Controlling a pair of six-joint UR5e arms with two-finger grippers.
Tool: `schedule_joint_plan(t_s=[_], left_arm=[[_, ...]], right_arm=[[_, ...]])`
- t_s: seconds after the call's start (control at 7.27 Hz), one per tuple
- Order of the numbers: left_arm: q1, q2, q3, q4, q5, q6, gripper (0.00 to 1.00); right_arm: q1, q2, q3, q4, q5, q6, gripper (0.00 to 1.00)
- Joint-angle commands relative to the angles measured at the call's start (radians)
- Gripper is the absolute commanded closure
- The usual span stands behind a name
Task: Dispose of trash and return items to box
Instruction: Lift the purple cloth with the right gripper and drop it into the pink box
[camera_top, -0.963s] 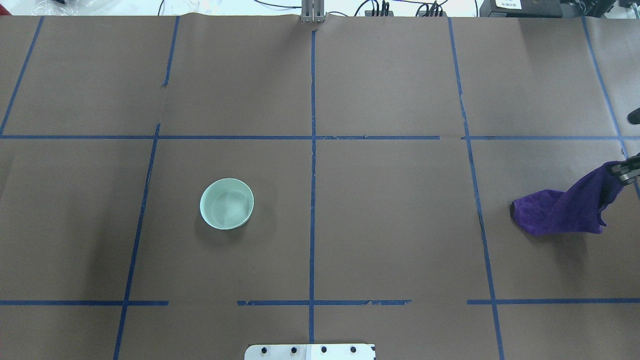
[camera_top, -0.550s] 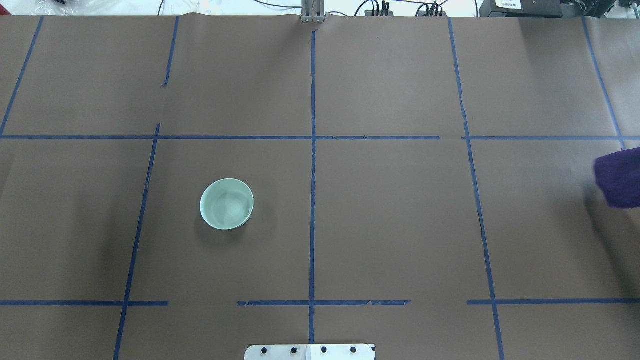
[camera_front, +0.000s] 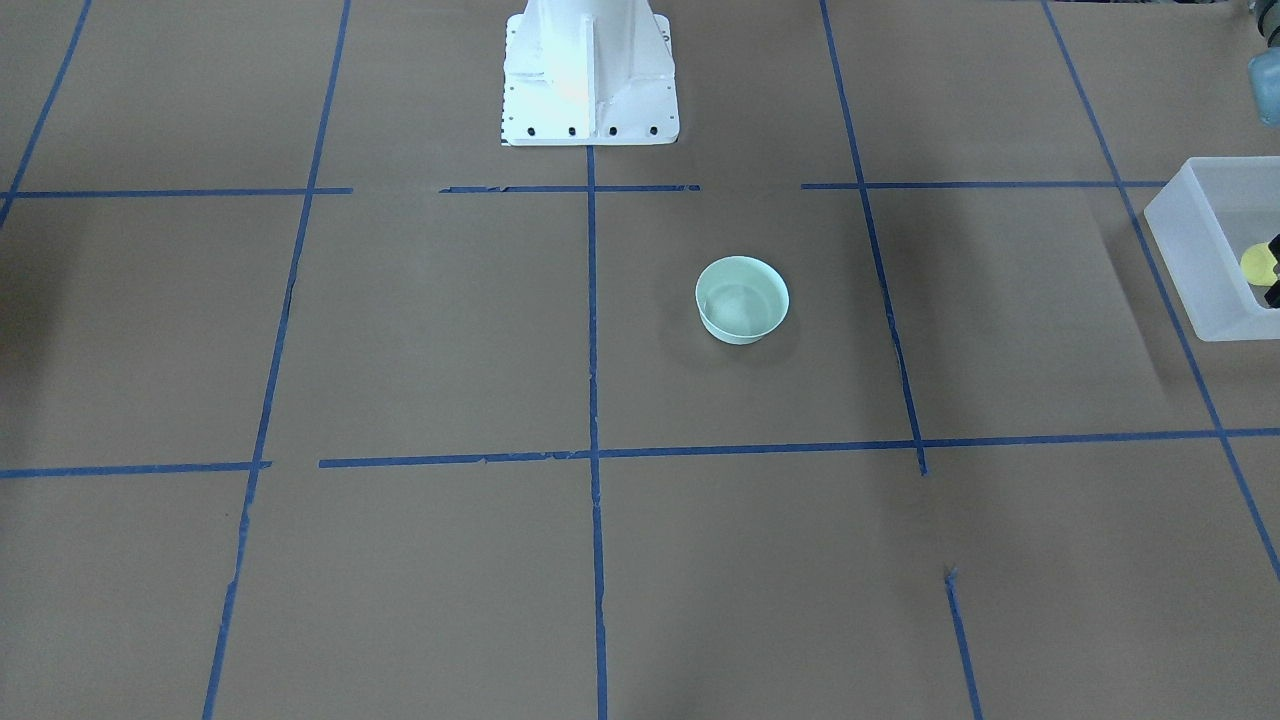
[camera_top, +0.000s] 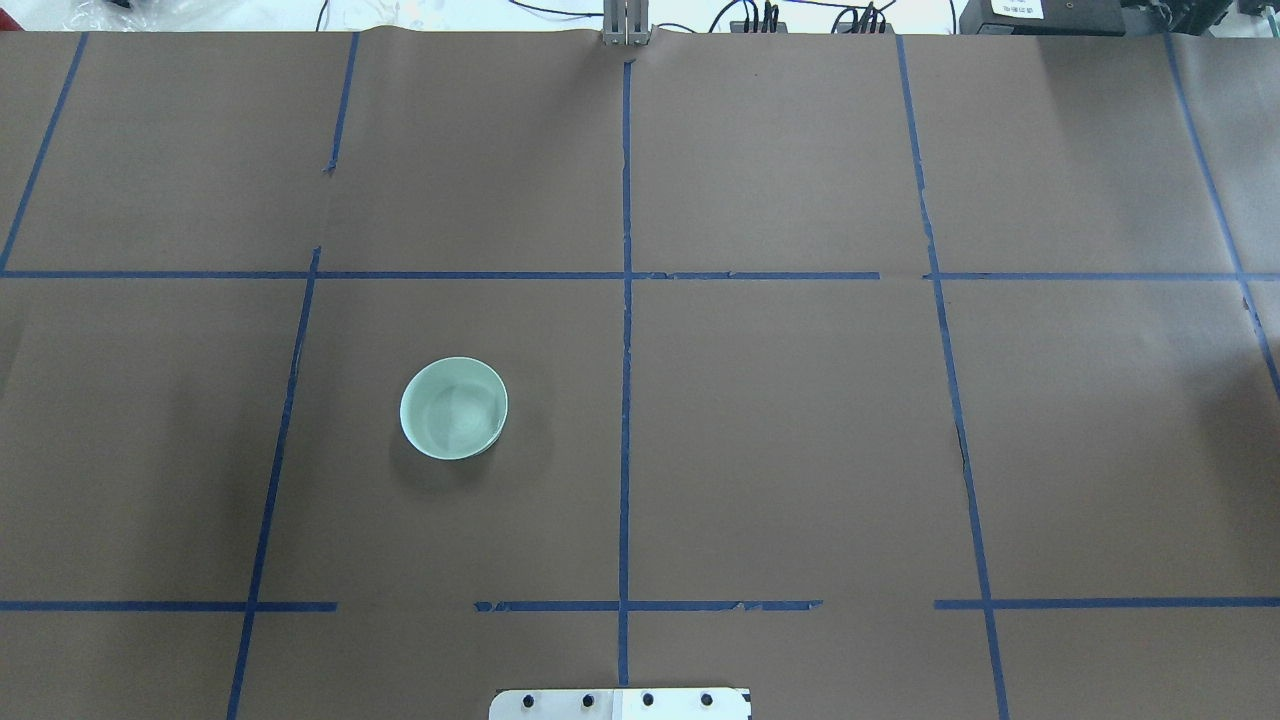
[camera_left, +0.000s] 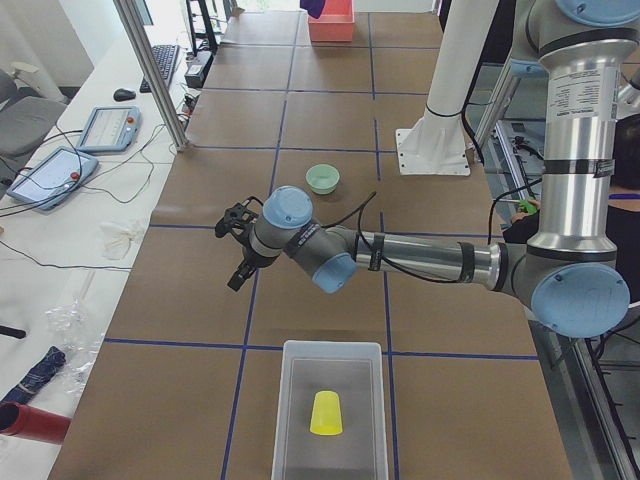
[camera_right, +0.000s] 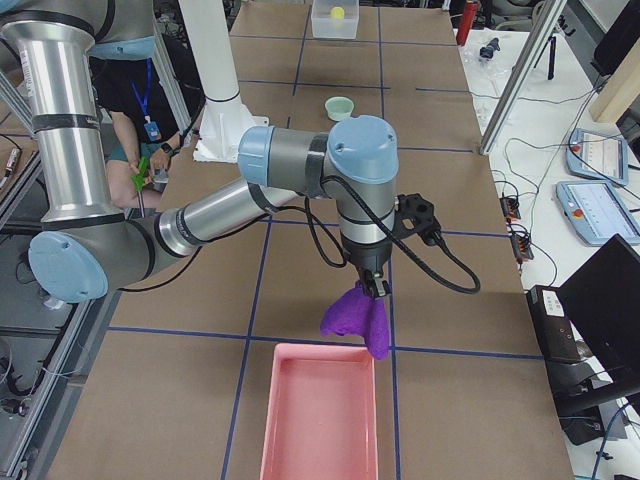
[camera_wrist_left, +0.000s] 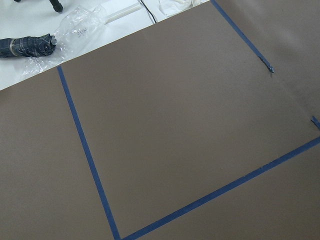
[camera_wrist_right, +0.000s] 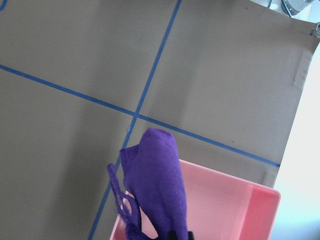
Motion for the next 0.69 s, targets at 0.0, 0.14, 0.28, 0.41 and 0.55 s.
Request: schedule_joint_plan(t_s=[0.0, 0.14, 0.28, 0.41, 0.55], left_arm=[[0.028, -0.001, -0.021, 0.0, 0.001, -0.037, 0.0], [0.037, -0.002, -0.023, 0.0, 0.003, -0.044, 0.0], [0.04, -0.011, -0.024, 0.0, 0.007, -0.053, 0.0], [0.04, -0.013, -0.024, 0.0, 0.007, -0.054, 0.0], [0.049, -0.023, -0.024, 0.0, 0.007, -0.07, 0.0]], right_arm=[[0.042, -0.062, -0.051, -0.005, -0.031, -0.051, 1.0], [0.039, -0.137, -0.05, 0.068, -0.026, -0.04, 1.0], [0.034, -0.211, -0.05, 0.142, -0.017, -0.039, 0.92], [0.034, -0.234, -0.036, 0.156, -0.014, -0.039, 0.61], [0.007, -0.235, -0.025, 0.166, -0.015, -0.039, 0.01]])
